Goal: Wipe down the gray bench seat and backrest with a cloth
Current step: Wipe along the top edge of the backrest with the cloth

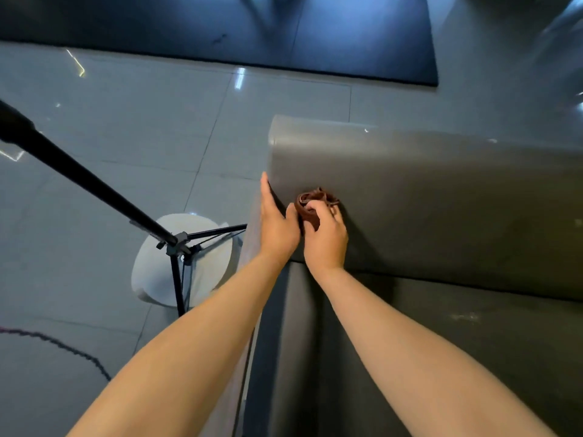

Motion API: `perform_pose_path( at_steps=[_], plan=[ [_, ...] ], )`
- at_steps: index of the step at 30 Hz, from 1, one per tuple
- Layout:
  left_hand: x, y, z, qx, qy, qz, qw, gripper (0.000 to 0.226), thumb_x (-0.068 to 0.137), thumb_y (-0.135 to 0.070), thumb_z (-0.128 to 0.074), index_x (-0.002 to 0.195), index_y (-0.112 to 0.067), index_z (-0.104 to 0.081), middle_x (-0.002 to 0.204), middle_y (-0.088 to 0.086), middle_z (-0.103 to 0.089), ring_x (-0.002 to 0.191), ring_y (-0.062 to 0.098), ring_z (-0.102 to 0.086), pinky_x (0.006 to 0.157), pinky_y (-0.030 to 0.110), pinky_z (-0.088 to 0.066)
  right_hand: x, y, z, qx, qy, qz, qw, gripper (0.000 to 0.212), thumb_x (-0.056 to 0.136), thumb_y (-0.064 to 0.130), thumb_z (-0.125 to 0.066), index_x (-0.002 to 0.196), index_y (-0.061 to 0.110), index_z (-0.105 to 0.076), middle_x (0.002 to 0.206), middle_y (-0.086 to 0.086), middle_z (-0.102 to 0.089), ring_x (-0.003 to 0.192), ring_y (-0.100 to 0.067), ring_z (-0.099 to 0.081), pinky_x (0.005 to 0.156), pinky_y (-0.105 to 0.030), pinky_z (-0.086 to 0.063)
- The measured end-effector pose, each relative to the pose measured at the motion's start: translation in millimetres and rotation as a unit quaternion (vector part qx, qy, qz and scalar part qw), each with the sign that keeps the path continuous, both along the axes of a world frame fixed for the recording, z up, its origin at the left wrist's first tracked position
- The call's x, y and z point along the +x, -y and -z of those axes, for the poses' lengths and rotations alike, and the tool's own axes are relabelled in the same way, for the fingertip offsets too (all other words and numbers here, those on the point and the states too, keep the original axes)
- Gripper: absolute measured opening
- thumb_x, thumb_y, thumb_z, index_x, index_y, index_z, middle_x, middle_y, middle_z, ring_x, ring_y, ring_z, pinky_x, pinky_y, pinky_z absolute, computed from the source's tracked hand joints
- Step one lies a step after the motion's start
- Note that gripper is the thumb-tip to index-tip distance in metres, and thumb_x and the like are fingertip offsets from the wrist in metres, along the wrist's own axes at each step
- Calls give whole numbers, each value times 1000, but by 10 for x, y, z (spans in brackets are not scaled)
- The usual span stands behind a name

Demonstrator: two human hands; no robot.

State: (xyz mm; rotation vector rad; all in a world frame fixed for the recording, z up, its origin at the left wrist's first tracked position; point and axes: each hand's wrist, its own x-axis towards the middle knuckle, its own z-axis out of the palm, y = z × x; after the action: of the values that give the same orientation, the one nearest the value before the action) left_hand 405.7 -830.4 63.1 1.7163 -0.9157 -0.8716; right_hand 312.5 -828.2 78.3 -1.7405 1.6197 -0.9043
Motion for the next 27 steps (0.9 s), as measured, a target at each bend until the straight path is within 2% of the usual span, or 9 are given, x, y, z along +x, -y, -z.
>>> perform_pose_path(
  at_steps=[4, 6, 9, 12, 15, 18, 22, 24, 27],
  plan=[
    [81, -87, 115, 1, -38, 27, 999, 77, 101, -11, -54, 160, -33, -10, 155, 1, -43, 141, 14, -42, 119, 46, -37, 0, -15, -109, 28, 17, 29, 999, 24, 89, 8, -71, 108, 22, -70, 119, 1, -66, 112, -15, -60, 88, -3, -36],
    [71, -120, 119, 22, -39, 38, 998, 80, 101, -13, -55, 161, -32, -6, 160, 1, -35, 146, 16, -36, 121, 47, -33, -81, 7, -277, -10, 46, 54, 997, 22, 89, 10, -71, 109, 20, -68, 118, 1, -64, 107, -10, -58, 82, 5, -33],
    [42, -122, 111, 35, -23, 48, 998, 86, 100, -19, -57, 161, -32, 2, 167, 1, -21, 152, 19, -23, 124, 49, -26, -100, 68, -466, -86, 126, 132, 979, 24, 94, 12, -67, 117, 17, -60, 124, -3, -58, 106, -5, -53, 81, 3, -36],
    [36, -145, 157, 27, -9, 55, 998, 89, 100, -18, -57, 161, -31, 6, 169, 0, -15, 154, 16, -16, 125, 48, -22, 13, 91, -414, -85, 126, 152, 977, 26, 95, 8, -65, 120, 12, -60, 129, -9, -57, 113, -12, -52, 81, 7, -32],
    [62, -181, 232, 17, -12, 67, 998, 89, 99, -14, -56, 159, -41, 4, 168, -4, -19, 153, 13, -21, 125, 47, -24, 129, 30, -174, -38, 107, 132, 985, 25, 92, 6, -67, 115, 16, -64, 129, -9, -61, 118, -21, -56, 84, 7, -30],
    [125, -238, 291, 36, -15, 75, 996, 93, 99, -5, -56, 155, -53, 0, 162, -5, -32, 146, 10, -37, 120, 44, -35, 268, -80, 89, 57, 103, 119, 986, 23, 91, 7, -69, 109, 22, -67, 126, -6, -66, 119, -24, -60, 91, -10, -38],
    [200, -438, 317, 101, -13, 128, 987, 85, 103, -8, -50, 158, -49, 0, 160, -7, -37, 137, 11, -44, 107, 28, -42, 257, -113, 173, 141, 118, 101, 978, 24, 92, 14, -72, 113, 24, -68, 121, 1, -68, 116, -18, -62, 95, -24, -51],
    [185, -450, 315, 121, -23, 120, 985, 81, 105, -14, -49, 159, -46, 1, 161, -8, -35, 141, 14, -41, 104, 24, -38, 111, -78, 15, 95, 123, 109, 982, 24, 92, 16, -72, 114, 23, -67, 121, 2, -66, 112, -13, -61, 92, -12, -50],
    [143, -410, 275, 144, -43, 103, 983, 80, 106, -17, -48, 160, -41, 4, 163, -7, -31, 148, 20, -34, 115, 32, -32, -49, 36, -279, -32, 156, 164, 973, 22, 93, 13, -70, 113, 19, -63, 118, 0, -64, 104, -6, -57, 79, 3, -39]
  ],
)
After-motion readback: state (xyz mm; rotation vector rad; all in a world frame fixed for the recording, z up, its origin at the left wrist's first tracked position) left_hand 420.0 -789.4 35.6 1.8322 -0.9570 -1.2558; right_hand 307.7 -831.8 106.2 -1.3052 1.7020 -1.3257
